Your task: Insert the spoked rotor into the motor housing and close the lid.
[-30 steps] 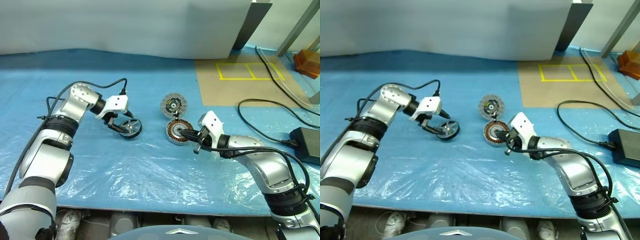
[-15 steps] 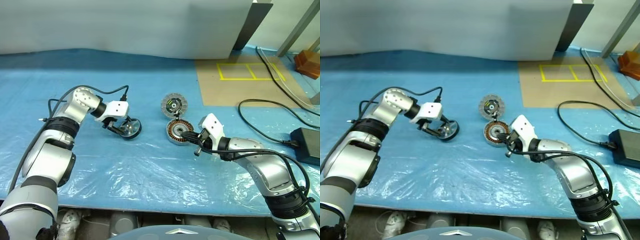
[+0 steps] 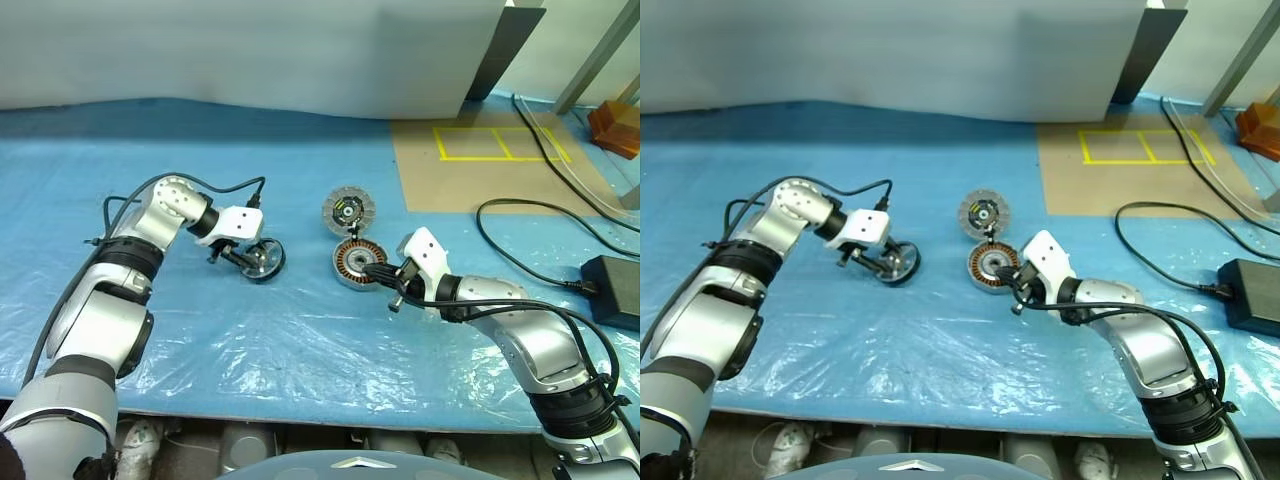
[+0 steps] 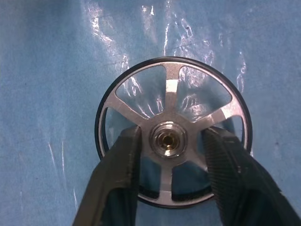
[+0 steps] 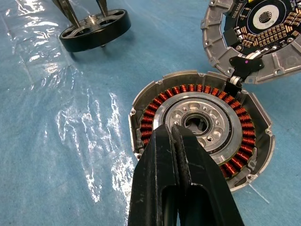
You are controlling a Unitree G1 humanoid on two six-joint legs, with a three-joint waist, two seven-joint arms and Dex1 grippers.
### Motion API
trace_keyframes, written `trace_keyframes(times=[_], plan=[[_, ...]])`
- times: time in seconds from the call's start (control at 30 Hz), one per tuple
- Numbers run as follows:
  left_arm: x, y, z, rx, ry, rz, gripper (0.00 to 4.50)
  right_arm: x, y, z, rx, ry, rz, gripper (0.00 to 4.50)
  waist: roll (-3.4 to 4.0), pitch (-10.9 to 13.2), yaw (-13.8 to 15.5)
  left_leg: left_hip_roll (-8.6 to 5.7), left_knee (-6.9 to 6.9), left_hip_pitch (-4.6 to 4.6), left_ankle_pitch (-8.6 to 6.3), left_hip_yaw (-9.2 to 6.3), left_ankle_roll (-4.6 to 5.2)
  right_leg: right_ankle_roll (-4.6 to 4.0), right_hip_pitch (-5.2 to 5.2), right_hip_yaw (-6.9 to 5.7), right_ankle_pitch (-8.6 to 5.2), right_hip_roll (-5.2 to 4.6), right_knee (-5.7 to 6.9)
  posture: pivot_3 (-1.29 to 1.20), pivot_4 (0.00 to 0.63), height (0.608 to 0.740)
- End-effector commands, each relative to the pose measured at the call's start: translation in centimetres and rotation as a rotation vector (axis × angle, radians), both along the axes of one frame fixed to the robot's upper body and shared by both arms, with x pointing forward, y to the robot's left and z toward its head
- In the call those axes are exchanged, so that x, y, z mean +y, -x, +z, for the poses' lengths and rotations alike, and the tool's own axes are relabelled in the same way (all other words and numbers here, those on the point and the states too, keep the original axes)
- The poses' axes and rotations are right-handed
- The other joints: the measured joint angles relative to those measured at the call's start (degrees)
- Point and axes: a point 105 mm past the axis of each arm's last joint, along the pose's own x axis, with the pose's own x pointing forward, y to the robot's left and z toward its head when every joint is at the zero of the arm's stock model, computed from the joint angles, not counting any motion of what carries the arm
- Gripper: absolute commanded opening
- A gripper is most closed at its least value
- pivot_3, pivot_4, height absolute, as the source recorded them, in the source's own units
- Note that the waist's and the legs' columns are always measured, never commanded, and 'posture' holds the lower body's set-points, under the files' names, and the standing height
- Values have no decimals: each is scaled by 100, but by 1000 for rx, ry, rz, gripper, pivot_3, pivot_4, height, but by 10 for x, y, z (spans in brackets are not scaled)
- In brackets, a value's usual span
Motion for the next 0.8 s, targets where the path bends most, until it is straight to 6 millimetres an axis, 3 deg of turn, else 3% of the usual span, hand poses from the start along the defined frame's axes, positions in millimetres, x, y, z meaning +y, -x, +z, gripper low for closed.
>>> trace_keyframes(times=[0.03, 0.4, 0.57, 0.63, 0.8], plan=[[-2, 4, -7, 25, 31, 13, 1317, 5, 2, 7, -34, -9, 21, 0, 0, 0, 2, -1, 0, 2, 0, 1, 0, -4, 1, 0, -2, -2, 0, 0, 150, 740], [-36, 5, 37, -29, 238, -43, 1317, 5, -1, 9, -37, -4, 29, 0, -3, 2, 85, -8, -1, -14, 1, 1, -1, 0, -6, -14, 0, -18, -3, 0, 150, 740], [-76, 16, 77, -37, 466, -123, 1317, 5, -3, 10, -39, -9, 26, 0, -3, 2, 100, -9, -2, -17, 1, 1, -1, -3, -8, -15, -2, -19, -4, 0, 150, 740], [-86, 20, 78, -19, 499, -131, 1317, 4, -4, 12, -52, -17, 15, 0, -3, 2, 101, -10, 0, -22, 1, 1, -1, -4, -7, -16, -2, -22, -4, 0, 150, 740], [-99, 27, 56, 20, 485, -148, 1317, -4, -2, 38, -114, -121, -9, 0, -3, 2, 75, -9, 0, -15, 1, 1, 0, 2, -8, -15, 2, -17, -3, 0, 150, 740]])
